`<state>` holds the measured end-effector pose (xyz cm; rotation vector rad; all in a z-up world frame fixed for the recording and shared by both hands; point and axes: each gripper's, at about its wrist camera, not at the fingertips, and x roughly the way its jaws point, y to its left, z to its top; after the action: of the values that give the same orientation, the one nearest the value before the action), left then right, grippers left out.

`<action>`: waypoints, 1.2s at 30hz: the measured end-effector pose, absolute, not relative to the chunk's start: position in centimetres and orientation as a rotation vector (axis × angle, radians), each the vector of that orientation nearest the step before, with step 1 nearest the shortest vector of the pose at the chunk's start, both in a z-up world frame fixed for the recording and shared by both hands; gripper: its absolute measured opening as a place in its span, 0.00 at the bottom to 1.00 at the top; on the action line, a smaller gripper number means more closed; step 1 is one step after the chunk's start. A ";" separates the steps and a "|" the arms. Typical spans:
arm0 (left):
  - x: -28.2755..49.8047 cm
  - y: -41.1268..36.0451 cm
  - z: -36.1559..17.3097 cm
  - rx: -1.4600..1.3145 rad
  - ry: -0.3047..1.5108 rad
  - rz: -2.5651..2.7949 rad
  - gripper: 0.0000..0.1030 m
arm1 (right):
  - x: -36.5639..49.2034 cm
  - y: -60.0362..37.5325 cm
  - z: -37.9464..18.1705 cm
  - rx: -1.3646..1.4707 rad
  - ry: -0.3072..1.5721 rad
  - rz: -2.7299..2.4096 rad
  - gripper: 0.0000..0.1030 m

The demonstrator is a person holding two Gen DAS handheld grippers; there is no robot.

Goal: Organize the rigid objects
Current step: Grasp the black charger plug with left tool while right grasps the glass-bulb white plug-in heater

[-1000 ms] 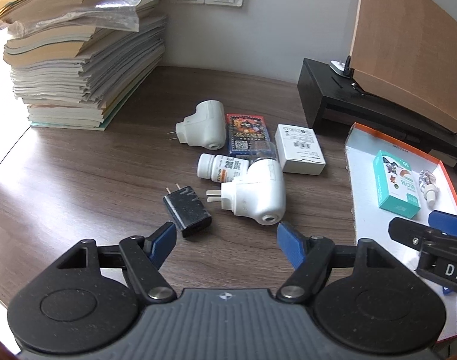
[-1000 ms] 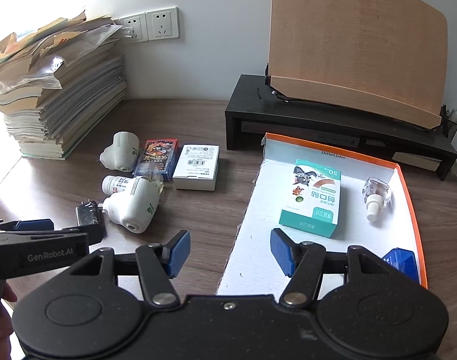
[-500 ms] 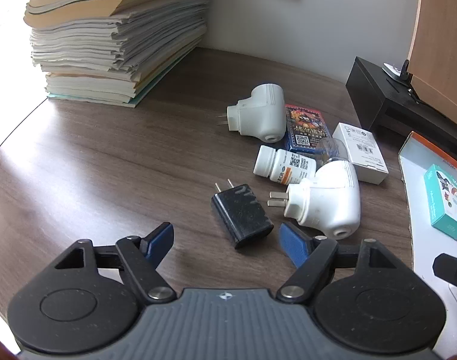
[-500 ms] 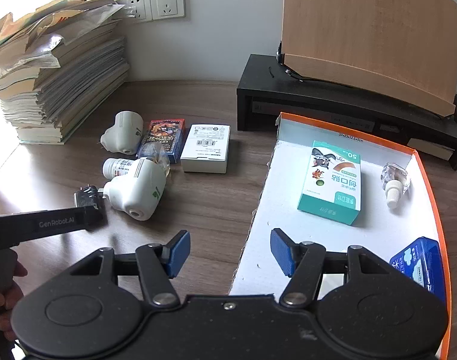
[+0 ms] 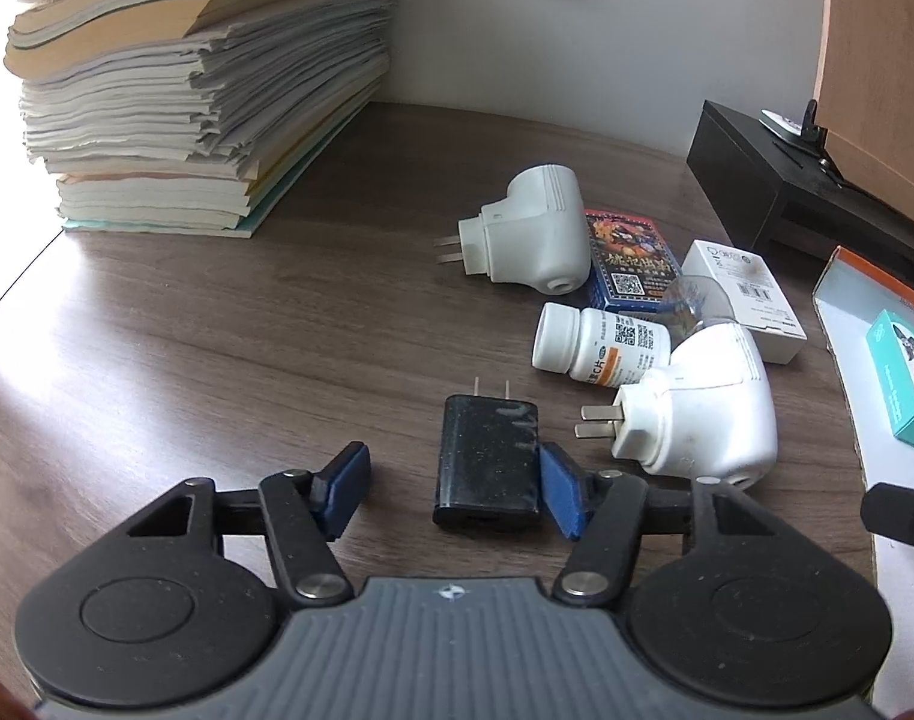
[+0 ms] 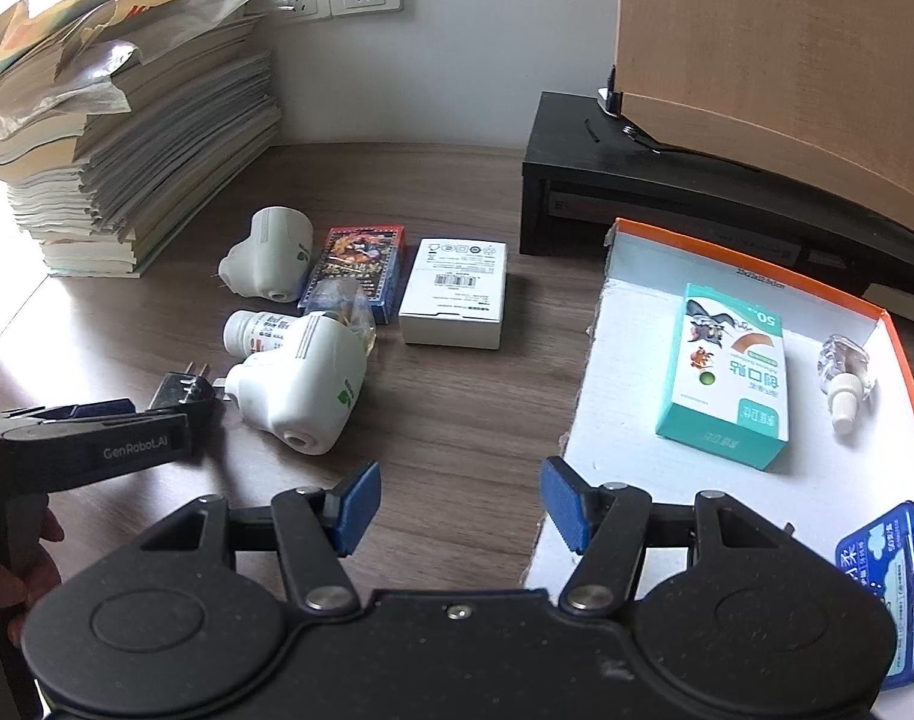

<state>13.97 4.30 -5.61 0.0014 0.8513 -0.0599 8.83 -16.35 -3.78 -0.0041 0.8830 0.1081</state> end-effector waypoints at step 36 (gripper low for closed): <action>13.1 8.9 -5.0 -0.007 0.797 -0.100 0.35 | 17.0 -7.3 -8.7 -0.070 0.885 0.283 1.00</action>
<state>13.07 8.94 -4.96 -0.0072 0.7971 -0.1001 17.01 -7.32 -8.72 -0.0701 0.8854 0.2828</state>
